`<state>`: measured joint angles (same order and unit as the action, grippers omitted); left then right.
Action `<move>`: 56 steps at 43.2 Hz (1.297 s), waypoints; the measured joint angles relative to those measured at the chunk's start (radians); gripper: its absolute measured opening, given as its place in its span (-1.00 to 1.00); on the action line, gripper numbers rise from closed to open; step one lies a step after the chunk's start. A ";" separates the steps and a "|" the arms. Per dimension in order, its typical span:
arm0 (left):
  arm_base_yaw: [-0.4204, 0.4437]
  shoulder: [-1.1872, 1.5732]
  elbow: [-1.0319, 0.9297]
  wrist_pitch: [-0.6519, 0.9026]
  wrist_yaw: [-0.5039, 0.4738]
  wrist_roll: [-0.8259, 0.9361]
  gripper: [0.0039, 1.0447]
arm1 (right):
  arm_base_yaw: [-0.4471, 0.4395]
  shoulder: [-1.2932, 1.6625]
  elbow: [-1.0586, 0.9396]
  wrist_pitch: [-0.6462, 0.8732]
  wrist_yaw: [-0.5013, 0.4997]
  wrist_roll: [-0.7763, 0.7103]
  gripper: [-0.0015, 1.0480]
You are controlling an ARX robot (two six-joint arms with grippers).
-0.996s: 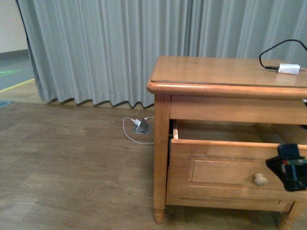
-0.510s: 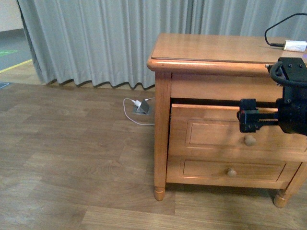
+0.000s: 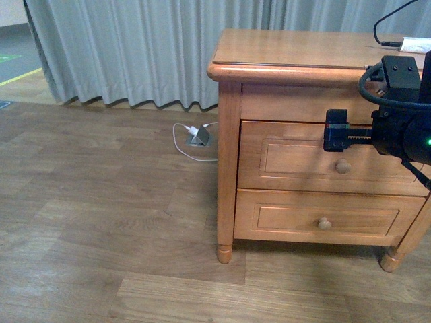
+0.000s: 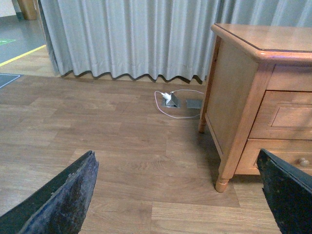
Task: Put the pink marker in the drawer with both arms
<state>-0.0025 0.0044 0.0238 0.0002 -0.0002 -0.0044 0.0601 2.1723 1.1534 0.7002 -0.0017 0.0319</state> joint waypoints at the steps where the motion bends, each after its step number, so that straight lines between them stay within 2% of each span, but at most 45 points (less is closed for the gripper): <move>1: 0.000 0.000 0.000 0.000 0.000 0.000 0.89 | 0.000 0.001 0.001 0.002 -0.001 0.000 0.84; 10: 0.000 0.000 0.000 0.000 0.000 0.000 0.89 | -0.008 -0.026 -0.038 -0.002 -0.028 -0.013 0.84; 21: 0.000 0.000 0.000 0.000 0.000 0.000 0.89 | -0.034 -0.261 -0.227 -0.126 -0.069 -0.033 0.84; 24: 0.000 0.000 0.000 0.000 0.000 0.000 0.89 | -0.048 -0.375 -0.277 -0.192 -0.096 -0.030 0.84; 30: 0.000 0.000 0.000 0.000 0.000 0.000 0.89 | -0.093 -0.690 -0.355 -0.414 -0.148 0.005 0.84; 43: 0.000 0.000 0.000 0.000 0.000 0.000 0.89 | -0.144 -1.192 -0.409 -0.796 -0.242 0.089 0.84; 48: 0.000 0.000 0.000 0.000 0.000 0.000 0.89 | -0.153 -1.365 -0.416 -0.944 -0.243 0.113 0.84; 51: 0.000 0.000 0.000 0.000 0.000 0.000 0.89 | -0.158 -1.424 -0.422 -0.996 -0.227 0.128 0.84; 56: 0.000 0.000 0.000 0.000 0.000 0.000 0.89 | -0.161 -1.437 -0.422 -0.999 -0.225 0.135 0.84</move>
<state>-0.0025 0.0044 0.0238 0.0002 -0.0002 -0.0044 -0.1005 0.7349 0.7315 -0.2985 -0.2272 0.1669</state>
